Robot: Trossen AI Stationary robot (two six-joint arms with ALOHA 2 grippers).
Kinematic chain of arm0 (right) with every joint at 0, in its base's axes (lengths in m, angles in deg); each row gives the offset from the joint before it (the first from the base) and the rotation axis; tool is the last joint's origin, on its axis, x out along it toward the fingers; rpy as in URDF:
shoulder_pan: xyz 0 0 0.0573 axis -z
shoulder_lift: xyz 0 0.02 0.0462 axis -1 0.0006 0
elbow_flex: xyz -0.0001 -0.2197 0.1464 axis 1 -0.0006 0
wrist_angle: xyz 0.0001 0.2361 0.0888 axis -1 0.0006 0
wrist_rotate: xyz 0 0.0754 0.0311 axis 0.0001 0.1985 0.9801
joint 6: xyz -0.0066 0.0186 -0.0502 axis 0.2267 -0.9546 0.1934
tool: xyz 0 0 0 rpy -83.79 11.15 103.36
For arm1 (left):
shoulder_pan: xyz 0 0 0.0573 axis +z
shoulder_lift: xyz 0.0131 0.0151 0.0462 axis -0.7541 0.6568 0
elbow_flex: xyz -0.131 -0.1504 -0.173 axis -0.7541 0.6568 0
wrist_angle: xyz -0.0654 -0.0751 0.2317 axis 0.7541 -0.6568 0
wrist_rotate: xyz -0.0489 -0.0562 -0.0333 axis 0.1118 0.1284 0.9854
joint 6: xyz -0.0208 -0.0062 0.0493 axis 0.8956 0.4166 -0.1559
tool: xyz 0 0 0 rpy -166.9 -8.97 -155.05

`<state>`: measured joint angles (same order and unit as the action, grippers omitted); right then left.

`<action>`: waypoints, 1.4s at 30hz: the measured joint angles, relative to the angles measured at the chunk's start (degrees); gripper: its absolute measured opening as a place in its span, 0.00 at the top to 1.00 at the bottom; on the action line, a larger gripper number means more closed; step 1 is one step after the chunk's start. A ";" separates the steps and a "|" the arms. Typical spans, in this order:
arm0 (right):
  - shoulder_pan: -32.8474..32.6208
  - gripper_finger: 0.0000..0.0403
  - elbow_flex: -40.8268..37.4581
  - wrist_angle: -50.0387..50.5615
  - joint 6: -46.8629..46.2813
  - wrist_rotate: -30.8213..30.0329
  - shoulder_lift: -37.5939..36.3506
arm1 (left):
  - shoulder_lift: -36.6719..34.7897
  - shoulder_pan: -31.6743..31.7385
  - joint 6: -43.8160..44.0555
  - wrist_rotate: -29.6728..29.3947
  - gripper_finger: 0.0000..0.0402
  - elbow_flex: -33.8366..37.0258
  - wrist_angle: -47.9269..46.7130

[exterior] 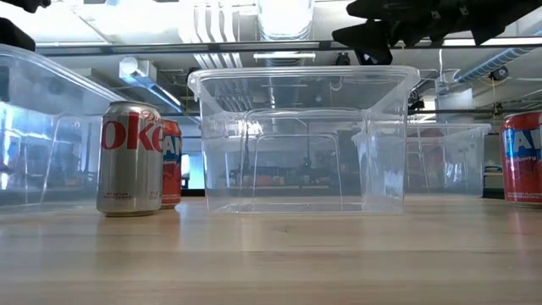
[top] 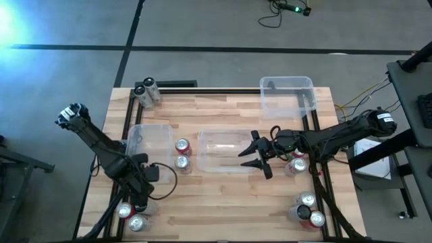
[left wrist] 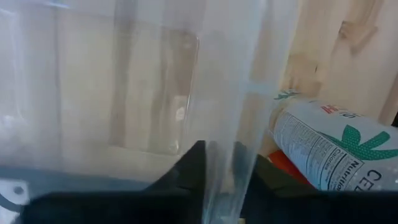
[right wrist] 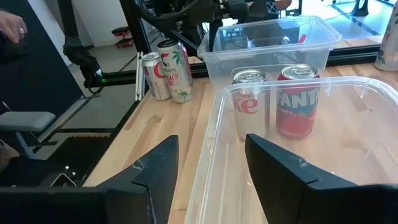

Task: Sort soda cans
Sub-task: Move the bottom left transparent bin to the top left of the table

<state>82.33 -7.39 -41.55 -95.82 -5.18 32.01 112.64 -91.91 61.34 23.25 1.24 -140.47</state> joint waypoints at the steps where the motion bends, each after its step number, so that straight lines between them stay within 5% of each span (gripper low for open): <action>1: 0.00 0.56 0.00 0.00 0.00 -0.01 0.00 | -0.39 0.00 -0.71 -0.27 0.95 -0.02 -0.09; 12: 0.02 0.61 0.00 0.44 0.07 -0.01 0.00 | -3.33 0.09 -1.54 0.19 0.96 -0.22 -2.54; 23: 0.00 0.60 -0.02 0.37 -0.53 -0.37 0.00 | -3.41 0.88 -3.39 -10.67 0.97 -4.98 -13.09; 31: 0.00 0.63 -0.02 0.33 -0.65 -0.45 0.00 | -3.42 1.60 -4.03 -12.93 0.97 -8.40 -20.36; 42: 0.00 0.65 -0.04 0.33 -1.07 -0.47 0.00 | -3.31 2.75 -7.63 -20.19 0.97 -17.30 -20.60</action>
<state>82.33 -7.44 -41.22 -96.89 -5.65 32.01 109.33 -89.15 53.71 3.06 -16.06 -161.06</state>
